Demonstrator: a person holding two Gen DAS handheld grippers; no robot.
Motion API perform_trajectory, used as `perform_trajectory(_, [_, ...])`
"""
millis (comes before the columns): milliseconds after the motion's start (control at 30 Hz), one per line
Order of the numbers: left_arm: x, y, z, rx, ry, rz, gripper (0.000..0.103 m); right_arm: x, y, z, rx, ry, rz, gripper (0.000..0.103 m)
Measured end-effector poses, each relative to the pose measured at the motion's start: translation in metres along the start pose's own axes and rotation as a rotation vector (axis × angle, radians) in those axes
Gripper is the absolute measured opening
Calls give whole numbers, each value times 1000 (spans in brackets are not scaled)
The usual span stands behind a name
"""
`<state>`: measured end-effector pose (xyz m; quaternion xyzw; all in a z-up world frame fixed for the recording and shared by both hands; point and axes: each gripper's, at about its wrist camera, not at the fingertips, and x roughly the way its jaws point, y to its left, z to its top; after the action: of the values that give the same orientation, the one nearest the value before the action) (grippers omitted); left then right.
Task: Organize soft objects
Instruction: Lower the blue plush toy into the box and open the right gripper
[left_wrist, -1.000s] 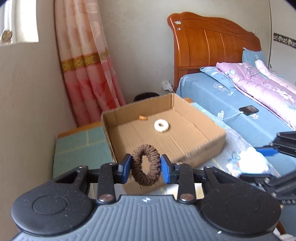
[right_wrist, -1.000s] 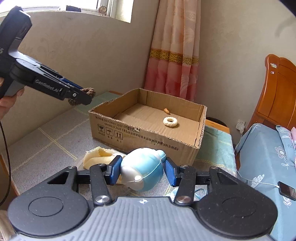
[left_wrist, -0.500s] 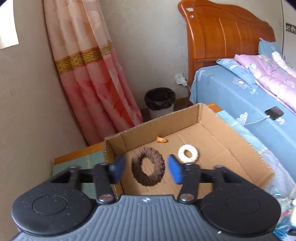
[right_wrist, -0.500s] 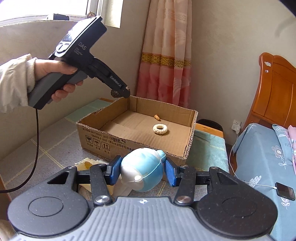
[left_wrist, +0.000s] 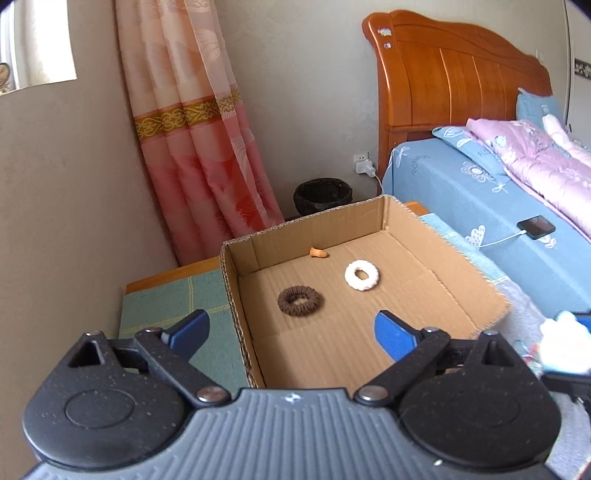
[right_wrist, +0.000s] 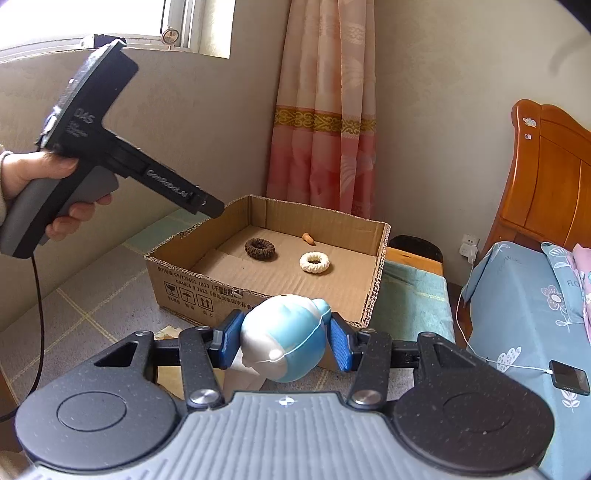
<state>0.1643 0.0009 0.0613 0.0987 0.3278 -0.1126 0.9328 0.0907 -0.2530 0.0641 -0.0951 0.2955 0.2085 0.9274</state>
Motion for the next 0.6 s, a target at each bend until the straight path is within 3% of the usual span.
perform_trajectory(267, [-55,-6,-41,-95,-35,63,102,0,-9,15,28,-11,2,54])
perform_trajectory(467, [-60,-10,-72,-151,-22,119,102,11,-22,36,58,-20,-1,55])
perform_trajectory(600, [-58,-13,-80,-148,-6,117,102,31,-26,54,51,-2,-19,55])
